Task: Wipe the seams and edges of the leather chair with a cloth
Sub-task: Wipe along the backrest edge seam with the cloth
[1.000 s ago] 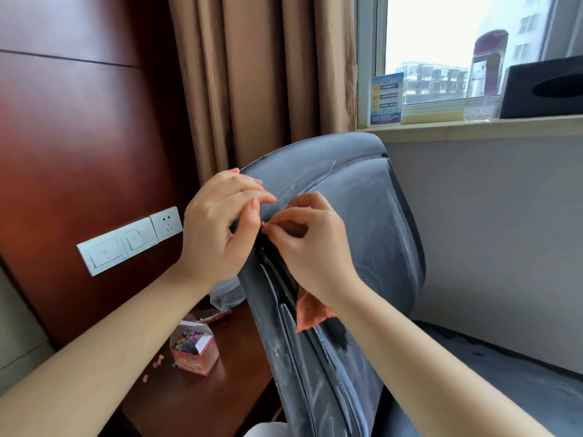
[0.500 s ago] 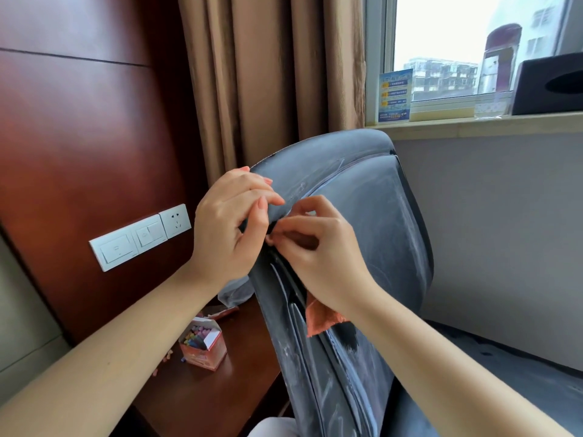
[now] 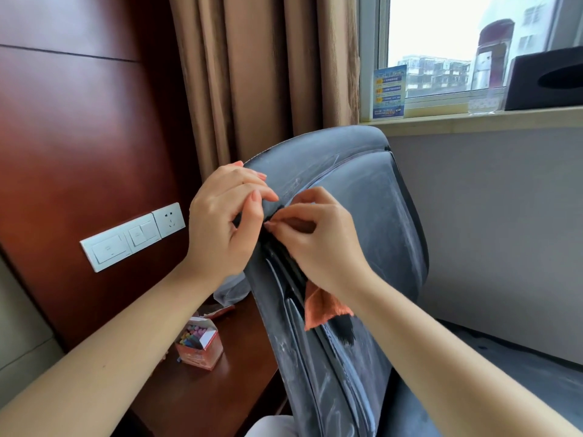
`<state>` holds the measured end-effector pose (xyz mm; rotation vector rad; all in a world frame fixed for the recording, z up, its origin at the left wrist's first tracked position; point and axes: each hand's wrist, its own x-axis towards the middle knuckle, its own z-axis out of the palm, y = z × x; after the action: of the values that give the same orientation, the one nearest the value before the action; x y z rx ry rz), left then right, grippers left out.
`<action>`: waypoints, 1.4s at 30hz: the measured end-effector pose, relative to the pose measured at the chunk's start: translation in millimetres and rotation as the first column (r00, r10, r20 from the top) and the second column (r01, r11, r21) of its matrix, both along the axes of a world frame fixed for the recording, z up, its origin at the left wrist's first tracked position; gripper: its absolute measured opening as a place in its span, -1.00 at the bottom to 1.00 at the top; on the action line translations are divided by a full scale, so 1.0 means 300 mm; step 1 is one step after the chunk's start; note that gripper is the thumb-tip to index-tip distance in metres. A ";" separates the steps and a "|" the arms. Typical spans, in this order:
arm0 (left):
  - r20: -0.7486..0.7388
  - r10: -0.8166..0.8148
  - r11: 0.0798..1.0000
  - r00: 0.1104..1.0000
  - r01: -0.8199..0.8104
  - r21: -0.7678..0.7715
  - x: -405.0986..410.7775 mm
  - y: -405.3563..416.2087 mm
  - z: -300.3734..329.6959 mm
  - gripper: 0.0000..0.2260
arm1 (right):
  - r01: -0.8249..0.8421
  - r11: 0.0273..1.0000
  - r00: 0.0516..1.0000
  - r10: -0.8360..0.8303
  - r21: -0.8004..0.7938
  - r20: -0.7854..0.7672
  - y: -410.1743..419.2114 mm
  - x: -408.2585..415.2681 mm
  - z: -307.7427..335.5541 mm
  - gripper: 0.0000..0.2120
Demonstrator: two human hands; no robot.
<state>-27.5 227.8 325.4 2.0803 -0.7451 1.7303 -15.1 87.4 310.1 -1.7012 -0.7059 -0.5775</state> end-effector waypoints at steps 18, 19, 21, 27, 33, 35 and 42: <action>0.002 -0.026 0.999 1.000 0.026 -0.025 0.006 0.000 -0.003 -0.65 | 0.083 0.993 0.992 -0.074 0.083 -0.101 -0.005 0.063 0.017 -0.97; 0.000 -0.033 0.999 0.999 0.033 -0.026 0.005 -0.001 -0.002 -0.65 | 0.101 0.991 0.990 -0.091 0.084 -0.112 -0.008 0.068 0.017 -0.97; 0.002 -0.043 0.999 0.999 0.043 -0.024 0.004 -0.004 -0.004 -0.65 | 0.135 0.986 0.986 -0.125 0.093 -0.107 -0.011 0.058 0.008 -0.96; 0.014 -0.050 0.999 0.999 0.050 -0.018 0.001 0.005 -0.008 -0.65 | 0.018 0.998 1.000 -0.019 0.059 0.023 -0.007 -0.020 -0.031 -0.92; 0.006 -0.039 0.999 0.999 0.039 -0.027 0.009 -0.001 -0.005 -0.66 | 0.188 0.982 0.981 -0.187 0.021 -0.050 -0.006 0.090 0.026 -0.95; 0.009 -0.048 0.999 0.999 0.048 -0.022 0.003 0.000 -0.006 -0.66 | 0.168 0.986 0.984 -0.167 0.014 -0.057 -0.011 0.092 0.020 -0.93; 0.017 -0.072 0.997 0.997 0.072 -0.026 0.002 -0.006 -0.003 -0.65 | 0.033 0.998 0.999 -0.035 0.062 0.031 -0.036 0.026 -0.038 -0.86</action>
<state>-26.9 226.0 324.5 1.9995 -0.7878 1.7109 -7.4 76.5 298.8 -1.6526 -0.6760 -0.6454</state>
